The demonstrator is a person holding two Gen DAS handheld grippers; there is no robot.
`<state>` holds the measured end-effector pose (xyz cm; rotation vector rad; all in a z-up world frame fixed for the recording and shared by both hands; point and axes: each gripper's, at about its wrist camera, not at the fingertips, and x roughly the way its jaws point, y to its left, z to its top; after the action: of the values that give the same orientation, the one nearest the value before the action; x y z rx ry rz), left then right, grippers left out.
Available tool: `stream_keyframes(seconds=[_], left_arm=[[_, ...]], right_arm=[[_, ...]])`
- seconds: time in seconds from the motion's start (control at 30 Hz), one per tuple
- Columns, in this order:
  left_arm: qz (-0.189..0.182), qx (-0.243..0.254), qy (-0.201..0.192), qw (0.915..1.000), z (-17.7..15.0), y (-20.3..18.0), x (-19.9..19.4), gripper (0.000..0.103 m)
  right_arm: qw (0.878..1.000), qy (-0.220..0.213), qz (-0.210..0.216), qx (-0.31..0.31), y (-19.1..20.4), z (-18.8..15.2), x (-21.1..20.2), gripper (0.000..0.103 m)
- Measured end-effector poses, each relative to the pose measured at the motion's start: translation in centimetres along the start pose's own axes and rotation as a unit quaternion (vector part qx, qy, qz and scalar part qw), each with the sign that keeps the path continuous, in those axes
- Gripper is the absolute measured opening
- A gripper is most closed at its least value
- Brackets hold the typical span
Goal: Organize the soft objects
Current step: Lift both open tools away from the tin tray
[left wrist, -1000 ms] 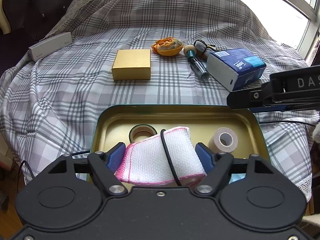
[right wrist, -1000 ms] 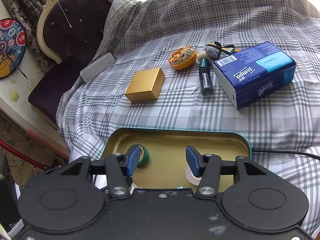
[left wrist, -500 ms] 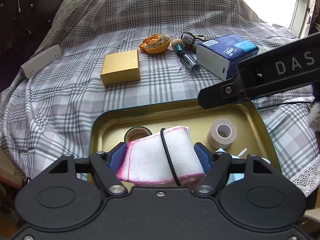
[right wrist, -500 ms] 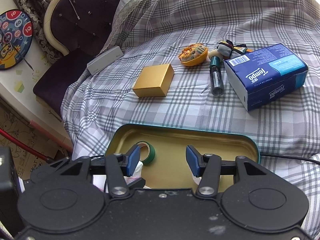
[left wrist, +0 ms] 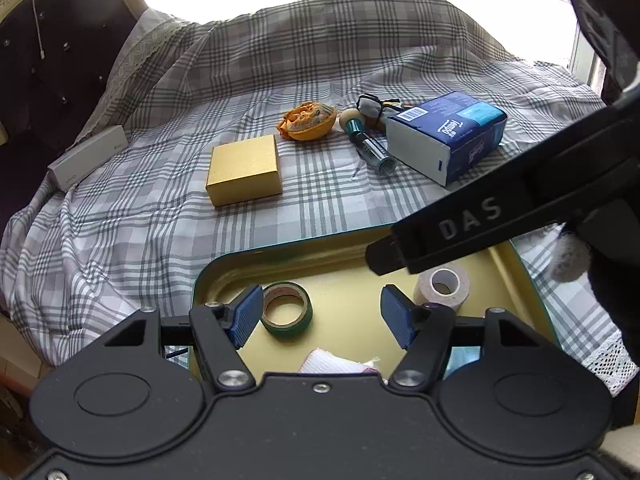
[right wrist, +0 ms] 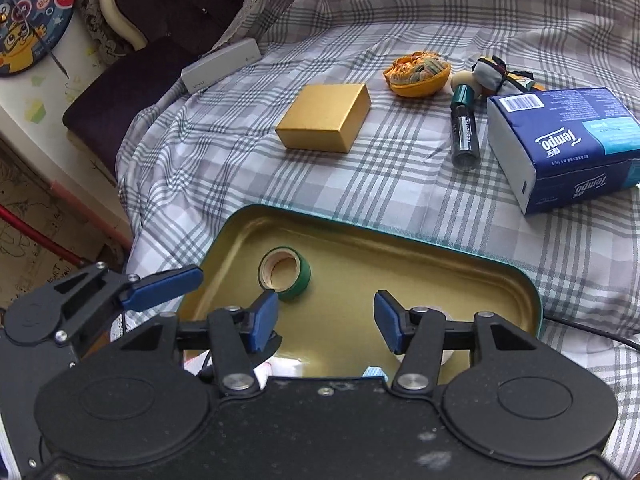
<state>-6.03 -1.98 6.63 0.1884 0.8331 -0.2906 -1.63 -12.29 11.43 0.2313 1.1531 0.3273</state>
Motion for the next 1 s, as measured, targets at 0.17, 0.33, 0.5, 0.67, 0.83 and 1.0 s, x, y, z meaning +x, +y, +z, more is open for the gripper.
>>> stream_keyframes(seconds=[0.17,0.33,0.5,0.67,0.83,1.0], left_arm=[[-0.010,-0.061,0.035,0.9975,0.7,2.6,1.1,0.062],[-0.020,-0.082,0.057,0.9948,1.7,4.3,1.7,0.061],[-0.041,-0.108,0.083,0.9898,3.4,6.2,2.7,0.061],[-0.056,-0.124,0.108,0.9847,4.8,7.5,3.9,0.061],[-0.099,-0.149,0.123,0.9762,6.0,8.5,4.5,0.061],[-0.172,-0.188,0.123,0.9590,7.3,9.8,4.7,0.059]], right_arm=[[0.999,-0.030,-0.011,0.023,-0.7,0.3,-1.7,0.053],[0.998,-0.052,-0.020,0.039,-1.3,0.3,-3.0,0.053],[0.997,-0.067,-0.023,0.040,-1.3,0.1,-3.9,0.053],[0.996,-0.074,-0.024,0.042,-1.3,0.0,-4.2,0.053],[0.995,-0.085,-0.021,0.041,-1.2,0.1,-4.6,0.053],[0.994,-0.103,-0.020,0.042,-1.2,0.4,-5.4,0.053]])
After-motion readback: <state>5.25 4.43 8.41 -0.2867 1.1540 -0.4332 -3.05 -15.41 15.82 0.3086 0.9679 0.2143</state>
